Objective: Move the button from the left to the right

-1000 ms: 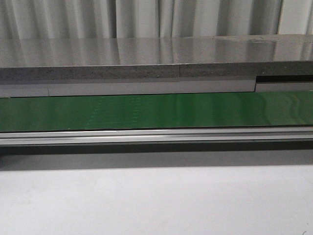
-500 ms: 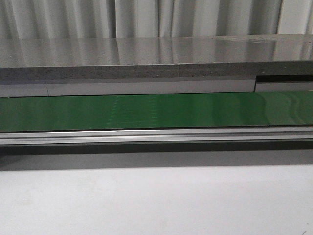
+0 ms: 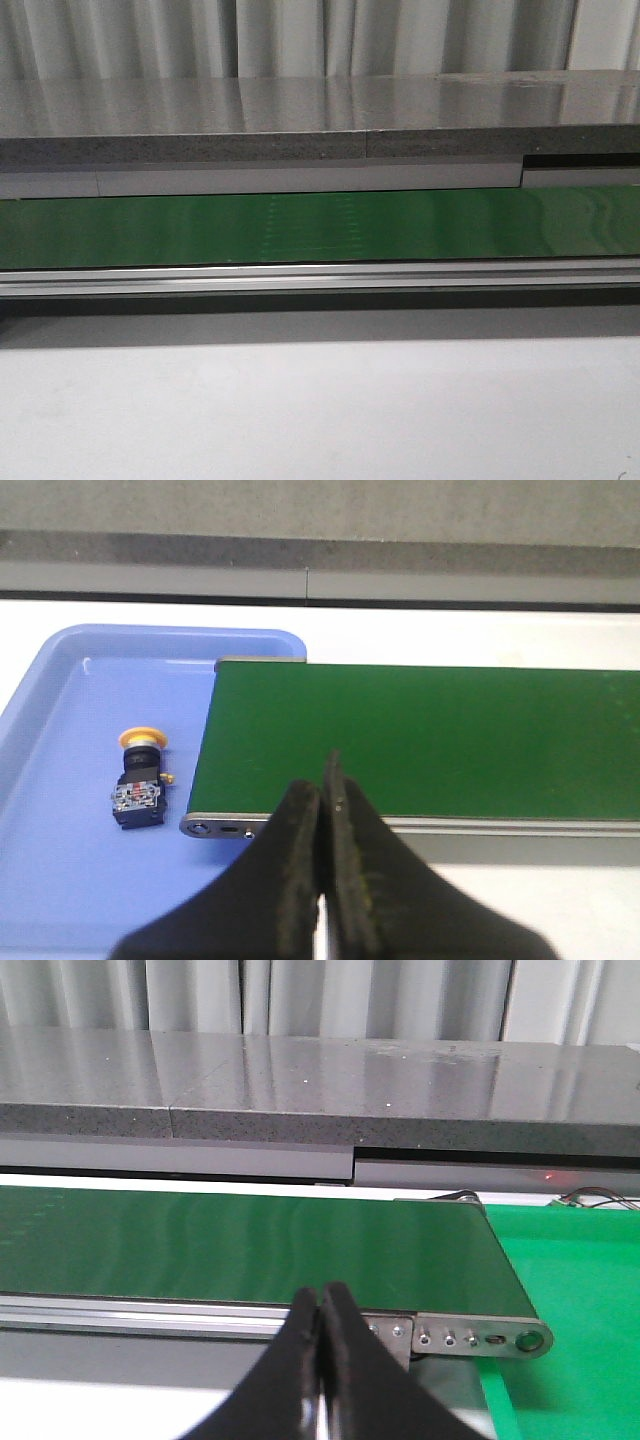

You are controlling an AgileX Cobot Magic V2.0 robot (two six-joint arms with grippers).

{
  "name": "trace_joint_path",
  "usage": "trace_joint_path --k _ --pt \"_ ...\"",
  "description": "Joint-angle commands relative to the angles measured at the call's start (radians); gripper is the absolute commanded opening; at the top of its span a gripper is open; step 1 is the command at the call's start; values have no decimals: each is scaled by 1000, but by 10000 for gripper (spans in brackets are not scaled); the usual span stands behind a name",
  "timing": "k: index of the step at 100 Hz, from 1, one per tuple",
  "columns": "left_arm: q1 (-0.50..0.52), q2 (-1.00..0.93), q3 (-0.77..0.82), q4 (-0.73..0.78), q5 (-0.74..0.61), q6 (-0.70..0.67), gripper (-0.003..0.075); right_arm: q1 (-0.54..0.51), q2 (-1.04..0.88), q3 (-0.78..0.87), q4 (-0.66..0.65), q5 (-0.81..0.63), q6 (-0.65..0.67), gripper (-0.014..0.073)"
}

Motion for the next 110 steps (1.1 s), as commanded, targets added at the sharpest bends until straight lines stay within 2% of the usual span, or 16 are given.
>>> trace_joint_path --k 1,13,29,55,62,71,76,88,93,100,110 --pt "-7 103 -103 -9 9 -12 -20 -1 -17 -16 -8 -88 1 -68" --pt "-7 211 -170 -9 55 -12 -20 -1 -17 -16 -8 -88 1 -68" --pt "-7 303 -183 -9 72 -12 -20 -1 -17 -16 -8 -88 1 -68" --pt "-7 371 -183 -11 86 -12 -18 -1 -17 -16 -8 -88 1 -68" --pt "-7 371 -183 -11 88 -10 7 -1 -17 -16 -8 -88 1 -68" --pt "-7 371 -183 -11 94 -3 122 -1 -17 -16 -8 -88 1 -68" --pt "-7 371 -183 -11 97 -3 221 -1 -17 -16 -8 -88 1 -68" --pt "-7 371 -183 -11 95 -3 512 -1 -17 -16 -8 -88 1 -68" --pt "-7 371 -183 -8 82 -3 588 -1 -17 -16 -8 -88 1 -68" --pt "-7 371 -183 -8 78 -3 640 -1 -17 -16 -8 -88 1 -68" --pt "-7 371 -183 4 82 -3 641 -1 -17 -16 -8 -88 1 -68"
